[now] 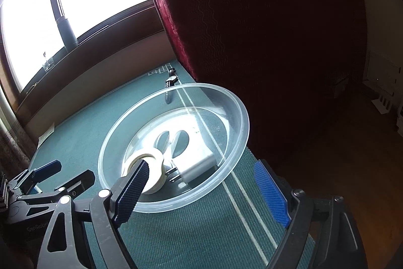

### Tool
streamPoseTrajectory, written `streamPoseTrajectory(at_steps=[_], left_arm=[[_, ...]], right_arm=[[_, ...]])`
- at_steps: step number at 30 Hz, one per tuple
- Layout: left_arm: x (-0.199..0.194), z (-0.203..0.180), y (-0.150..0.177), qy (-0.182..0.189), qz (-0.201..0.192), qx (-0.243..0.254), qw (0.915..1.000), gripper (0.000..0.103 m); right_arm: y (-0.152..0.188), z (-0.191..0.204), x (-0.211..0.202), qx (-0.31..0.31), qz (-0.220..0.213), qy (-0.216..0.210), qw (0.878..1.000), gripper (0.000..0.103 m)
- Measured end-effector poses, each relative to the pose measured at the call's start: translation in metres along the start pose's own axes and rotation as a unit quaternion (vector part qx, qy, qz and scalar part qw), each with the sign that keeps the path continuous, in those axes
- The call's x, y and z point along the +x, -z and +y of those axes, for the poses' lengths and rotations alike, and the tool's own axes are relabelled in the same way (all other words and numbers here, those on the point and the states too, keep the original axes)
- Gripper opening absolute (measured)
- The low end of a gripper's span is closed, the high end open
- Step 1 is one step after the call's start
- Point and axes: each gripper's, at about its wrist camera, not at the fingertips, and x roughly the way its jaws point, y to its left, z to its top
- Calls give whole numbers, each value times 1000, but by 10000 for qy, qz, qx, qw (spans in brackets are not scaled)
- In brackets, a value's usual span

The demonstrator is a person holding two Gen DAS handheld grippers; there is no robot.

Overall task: Organize rigid objects
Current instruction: 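Move the left gripper back toward the wooden blocks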

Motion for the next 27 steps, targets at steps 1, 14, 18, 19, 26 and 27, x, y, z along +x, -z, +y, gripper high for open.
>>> streamPoseTrajectory(at_steps=[1, 14, 18, 19, 26, 27], left_arm=[[-2, 3, 2, -31, 13, -21, 10000, 98], [-27, 39, 31, -304, 68, -320, 9990, 98], [-38, 46, 40, -363, 52, -335, 9988, 98], [-41, 48, 42, -376, 39, -339, 9987, 98], [-57, 71, 64, -545, 96, -435, 9975, 98], [-59, 75, 67, -577, 113, -476, 9971, 98]], right_arm=[[1, 3, 0, -23, 3, -31, 10000, 92], [17, 38, -5, -434, 218, -415, 9980, 94], [21, 51, -7, -597, 274, -543, 9964, 94], [23, 55, -7, -636, 296, -577, 9959, 94], [33, 77, -6, -879, 454, -785, 9920, 94], [34, 79, -6, -903, 478, -807, 9915, 94]])
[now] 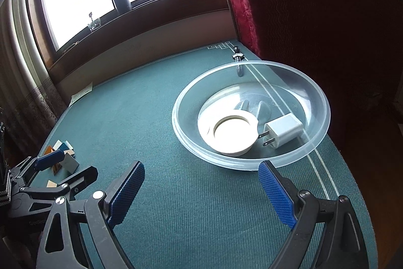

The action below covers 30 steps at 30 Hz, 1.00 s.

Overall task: Organize rigid objects
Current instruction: 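Move the left gripper back toward the wooden blocks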

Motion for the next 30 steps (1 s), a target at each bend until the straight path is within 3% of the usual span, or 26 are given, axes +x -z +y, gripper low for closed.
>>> streamPoseTrajectory(at_steps=[18, 30], left_arm=[[-15, 92, 46, -654, 255, -604, 9957, 98], [-27, 148, 83, -1197, 515, -538, 9900, 98]], right_arm=[[16, 54, 15, -410, 399, -489, 9972, 94], [30, 94, 28, -633, 683, -747, 9928, 94]])
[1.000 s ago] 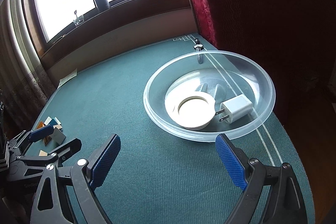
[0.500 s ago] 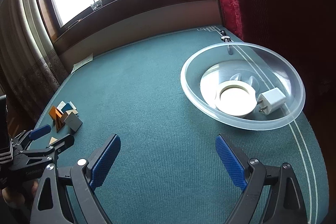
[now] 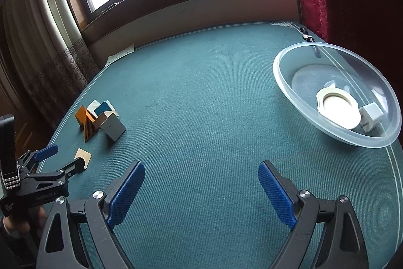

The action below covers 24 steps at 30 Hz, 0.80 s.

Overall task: Organize rigid objects
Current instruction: 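Move the left gripper back toward the wooden blocks, then grasp the small natural wood cube with the left gripper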

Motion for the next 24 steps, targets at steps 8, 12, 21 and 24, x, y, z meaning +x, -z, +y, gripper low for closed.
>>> streamPoseTrajectory(at_steps=[8, 12, 21, 24], left_arm=[[7, 20, 12, -38, 149, 71, 9999, 98], [9, 17, 14, -17, 97, 226, 9997, 98], [29, 16, -8, 325, 103, 82, 9994, 98], [36, 19, -13, 525, 143, -144, 9984, 96]], right_arm=[[3, 18, 8, -115, 128, -29, 9998, 94], [5, 22, 11, -148, 173, -5, 9997, 94], [5, 30, 15, -207, 244, -17, 9995, 94], [5, 31, 17, -193, 269, -8, 9995, 94]])
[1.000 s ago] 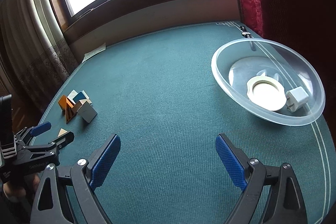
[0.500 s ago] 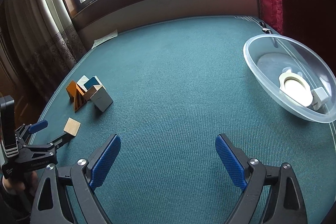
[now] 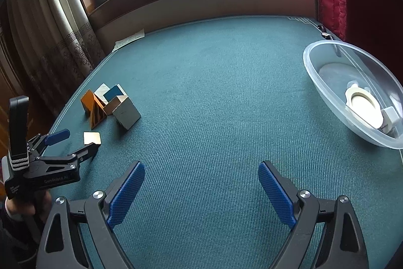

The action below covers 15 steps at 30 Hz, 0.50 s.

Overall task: Organize rigid objects
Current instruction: 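Grasp the small natural wood cube with the left gripper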

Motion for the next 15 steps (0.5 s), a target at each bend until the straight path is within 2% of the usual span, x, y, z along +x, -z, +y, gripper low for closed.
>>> streamPoseTrajectory(at_steps=[2, 4, 6, 15], left_arm=[[2, 3, 1, 236, -31, -180, 9996, 89], [1, 2, 0, 251, -81, -226, 9994, 85], [0, -1, 0, 290, -129, -213, 9993, 76], [-4, -7, -1, 399, -215, -88, 9989, 52]], right_arm=[[0, -1, 2, 16, 20, 9, 10000, 94], [0, -1, 4, 27, 49, 15, 10000, 94], [-1, 0, 8, 22, 83, 20, 10000, 94], [-3, 12, 20, -110, 205, -72, 9997, 94]])
